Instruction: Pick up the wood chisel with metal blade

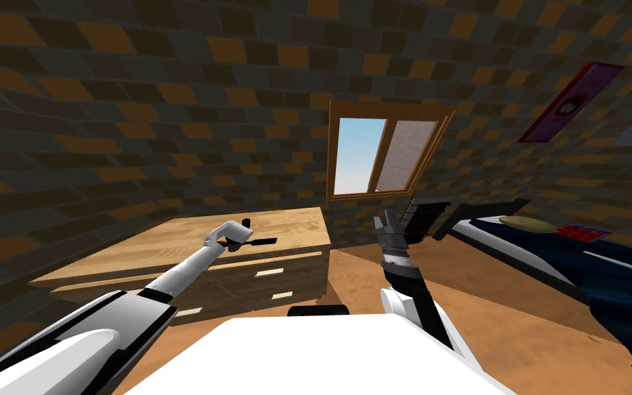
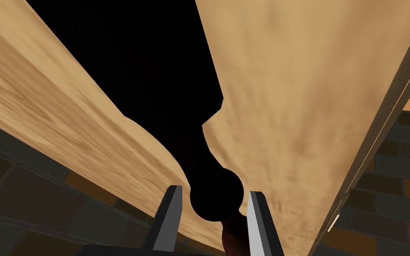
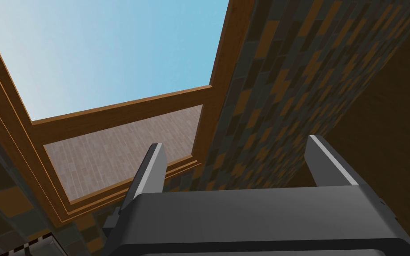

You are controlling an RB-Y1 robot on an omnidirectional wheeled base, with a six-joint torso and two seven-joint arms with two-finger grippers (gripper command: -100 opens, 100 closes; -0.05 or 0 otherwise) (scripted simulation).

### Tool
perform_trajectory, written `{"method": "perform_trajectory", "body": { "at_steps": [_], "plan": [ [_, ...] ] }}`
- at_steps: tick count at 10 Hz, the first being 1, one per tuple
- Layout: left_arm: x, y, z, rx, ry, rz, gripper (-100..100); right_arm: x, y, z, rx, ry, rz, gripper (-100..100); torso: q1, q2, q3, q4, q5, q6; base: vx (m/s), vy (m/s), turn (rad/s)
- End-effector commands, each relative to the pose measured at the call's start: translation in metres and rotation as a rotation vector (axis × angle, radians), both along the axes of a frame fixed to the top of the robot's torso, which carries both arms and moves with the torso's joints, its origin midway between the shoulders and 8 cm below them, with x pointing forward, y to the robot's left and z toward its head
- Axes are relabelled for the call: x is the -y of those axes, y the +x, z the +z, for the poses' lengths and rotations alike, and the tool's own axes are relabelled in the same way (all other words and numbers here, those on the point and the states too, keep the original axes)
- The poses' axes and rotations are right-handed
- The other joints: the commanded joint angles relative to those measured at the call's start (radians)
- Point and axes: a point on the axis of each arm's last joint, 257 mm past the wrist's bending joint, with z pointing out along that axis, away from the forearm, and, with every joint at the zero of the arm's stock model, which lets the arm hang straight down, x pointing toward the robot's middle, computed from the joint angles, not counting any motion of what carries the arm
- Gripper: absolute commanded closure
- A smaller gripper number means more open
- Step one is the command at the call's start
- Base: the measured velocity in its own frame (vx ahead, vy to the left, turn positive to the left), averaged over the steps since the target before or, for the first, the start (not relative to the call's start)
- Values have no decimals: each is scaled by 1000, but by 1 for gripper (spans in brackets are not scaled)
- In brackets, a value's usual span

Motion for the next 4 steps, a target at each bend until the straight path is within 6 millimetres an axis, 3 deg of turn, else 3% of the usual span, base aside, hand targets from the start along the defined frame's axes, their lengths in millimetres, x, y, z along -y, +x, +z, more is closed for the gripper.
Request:
{"method": "perform_trajectory", "body": {
  "at_steps": [1,3,4],
  "plan": [
    [5,1,9,1,0,-2,100,0,0,0,0,0,0,0,0,0,0,0,0,0,-18,-21,12],
    [5,1,11,2,0,-4,100,0,0,0,0,0,0,0,-3,3,2,1,-1,0,-26,-24,8],
    [5,1,11,1,0,-3,0,0,0,0,0,0,0,0,-2,2,1,1,-1,0,0,0,0]
  ]
}}
